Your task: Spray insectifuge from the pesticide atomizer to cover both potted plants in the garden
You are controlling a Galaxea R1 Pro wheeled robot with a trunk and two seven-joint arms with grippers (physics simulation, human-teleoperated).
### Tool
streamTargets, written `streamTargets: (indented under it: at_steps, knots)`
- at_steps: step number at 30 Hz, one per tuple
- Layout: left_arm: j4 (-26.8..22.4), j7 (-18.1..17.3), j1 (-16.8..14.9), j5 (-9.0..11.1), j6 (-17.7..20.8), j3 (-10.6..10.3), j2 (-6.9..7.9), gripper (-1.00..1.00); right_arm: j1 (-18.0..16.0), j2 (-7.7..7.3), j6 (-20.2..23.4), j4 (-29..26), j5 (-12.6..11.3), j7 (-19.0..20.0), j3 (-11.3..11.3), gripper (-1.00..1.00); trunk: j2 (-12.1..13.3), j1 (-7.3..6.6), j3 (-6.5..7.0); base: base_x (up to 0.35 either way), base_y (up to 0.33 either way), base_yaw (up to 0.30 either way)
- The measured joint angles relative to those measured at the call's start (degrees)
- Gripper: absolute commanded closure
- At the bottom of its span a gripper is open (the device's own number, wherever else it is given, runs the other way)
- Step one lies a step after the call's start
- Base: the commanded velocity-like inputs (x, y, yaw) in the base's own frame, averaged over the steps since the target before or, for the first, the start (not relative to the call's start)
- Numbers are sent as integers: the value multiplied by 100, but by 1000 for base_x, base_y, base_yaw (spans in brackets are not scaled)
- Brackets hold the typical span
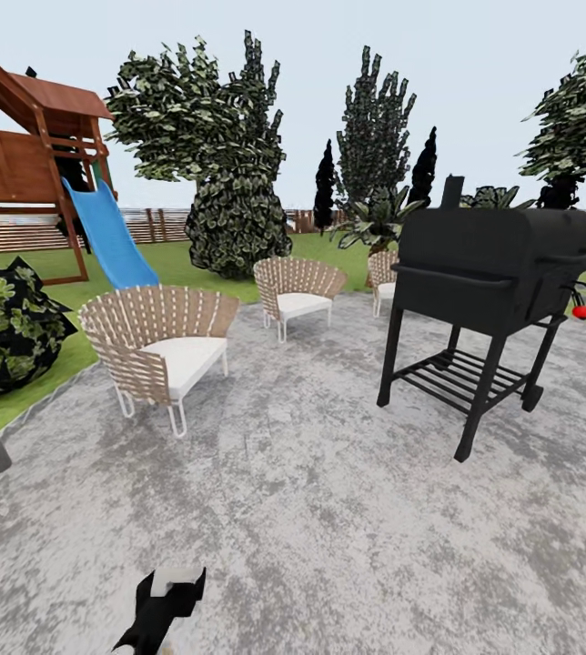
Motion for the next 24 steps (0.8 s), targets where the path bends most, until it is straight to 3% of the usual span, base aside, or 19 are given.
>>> streamTargets:
  at_steps: [5, 17, 24]
  knots:
    - [-43, 7, -167, -4, 3, 2, 2, -100, 0, 6, -4, -112, 6, 0, -5, -100, -201, 110, -90, 0, 0, -7]
    - [-107, 21, -222, -4, 8, 10, 6, -100, 0, -2, -5, -141, 63, 11, 25, -100, -682, 374, -306, 0, 0, 0]
    - [-287, 24, -510, 1, 15, 10, 5, -100, 0, -4, 3, -692, 52, 13, 35, -100, -963, 527, -431, 0, 0, 0]
